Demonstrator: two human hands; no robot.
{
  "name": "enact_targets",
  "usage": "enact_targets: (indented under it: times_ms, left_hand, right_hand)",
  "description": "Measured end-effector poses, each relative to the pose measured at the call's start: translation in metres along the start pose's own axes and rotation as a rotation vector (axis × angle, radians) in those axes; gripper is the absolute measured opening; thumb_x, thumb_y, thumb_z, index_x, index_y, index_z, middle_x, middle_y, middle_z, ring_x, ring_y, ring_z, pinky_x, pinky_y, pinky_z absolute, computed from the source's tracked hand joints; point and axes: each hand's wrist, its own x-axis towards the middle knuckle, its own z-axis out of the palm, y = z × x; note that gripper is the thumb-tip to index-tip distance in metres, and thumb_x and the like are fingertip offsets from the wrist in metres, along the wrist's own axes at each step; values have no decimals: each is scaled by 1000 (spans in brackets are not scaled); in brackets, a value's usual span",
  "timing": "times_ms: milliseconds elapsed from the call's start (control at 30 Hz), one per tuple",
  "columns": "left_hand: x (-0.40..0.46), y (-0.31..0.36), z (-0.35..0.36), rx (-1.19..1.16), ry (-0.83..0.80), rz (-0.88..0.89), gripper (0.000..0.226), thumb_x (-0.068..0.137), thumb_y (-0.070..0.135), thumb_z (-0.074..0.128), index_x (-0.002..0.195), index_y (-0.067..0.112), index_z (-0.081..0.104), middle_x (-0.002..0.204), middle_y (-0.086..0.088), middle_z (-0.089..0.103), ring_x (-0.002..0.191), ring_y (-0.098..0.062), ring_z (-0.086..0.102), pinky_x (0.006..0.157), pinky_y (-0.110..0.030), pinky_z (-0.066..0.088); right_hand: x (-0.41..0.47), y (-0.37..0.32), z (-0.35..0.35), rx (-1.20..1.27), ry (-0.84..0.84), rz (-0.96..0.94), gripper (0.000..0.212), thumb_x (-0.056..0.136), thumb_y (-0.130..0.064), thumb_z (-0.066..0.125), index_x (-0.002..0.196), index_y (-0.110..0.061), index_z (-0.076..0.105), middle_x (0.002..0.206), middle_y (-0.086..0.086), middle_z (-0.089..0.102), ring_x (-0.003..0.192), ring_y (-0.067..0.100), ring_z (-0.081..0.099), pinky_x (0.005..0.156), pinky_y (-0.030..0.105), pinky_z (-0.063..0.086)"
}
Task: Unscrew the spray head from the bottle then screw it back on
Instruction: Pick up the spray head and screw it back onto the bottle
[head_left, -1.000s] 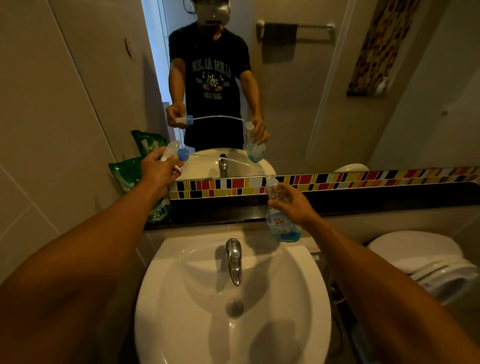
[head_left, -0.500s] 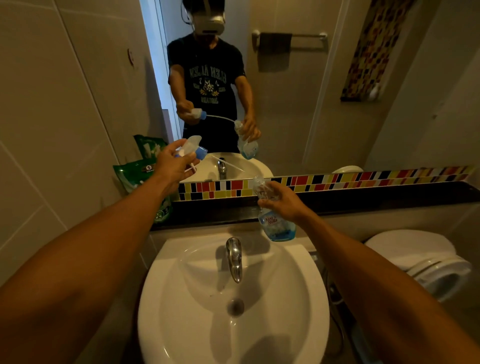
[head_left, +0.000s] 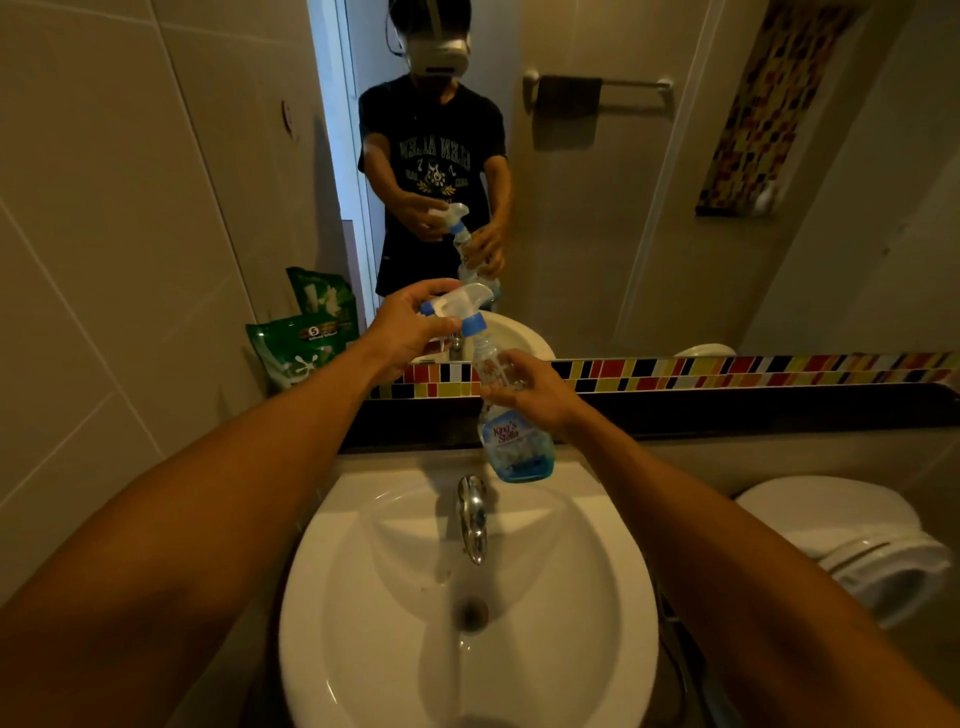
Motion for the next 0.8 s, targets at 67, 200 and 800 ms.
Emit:
enact_targets:
  times_ms: [67, 200, 800]
  left_hand:
    - [-3, 1, 0, 28, -17, 12, 55, 83, -3, 73, 132, 19, 61, 120, -3, 59, 105, -24, 64, 83, -39, 61]
    - [-8, 3, -3, 40, -47, 23, 56, 82, -5, 72, 131, 18, 61, 121, -3, 58, 107, -25, 63, 79, -33, 61]
    - [-19, 9, 5, 193, 73, 223, 55, 78, 14, 82, 125, 20, 56, 107, 10, 57, 93, -8, 60, 63, -11, 53]
  right_hand:
    - [1, -2, 5, 13, -5, -18, 45, 88, -33, 79, 127, -40, 57, 114, -11, 67, 103, 10, 67, 78, 28, 54]
    - [0, -4, 11, 42, -12, -27, 55, 90, -33, 78, 139, -25, 56, 120, -4, 68, 107, 14, 67, 85, 33, 56]
    - [-2, -35, 26, 135, -7, -55, 48, 94, -24, 75, 138, -18, 58, 112, -5, 69, 96, 13, 72, 74, 25, 59]
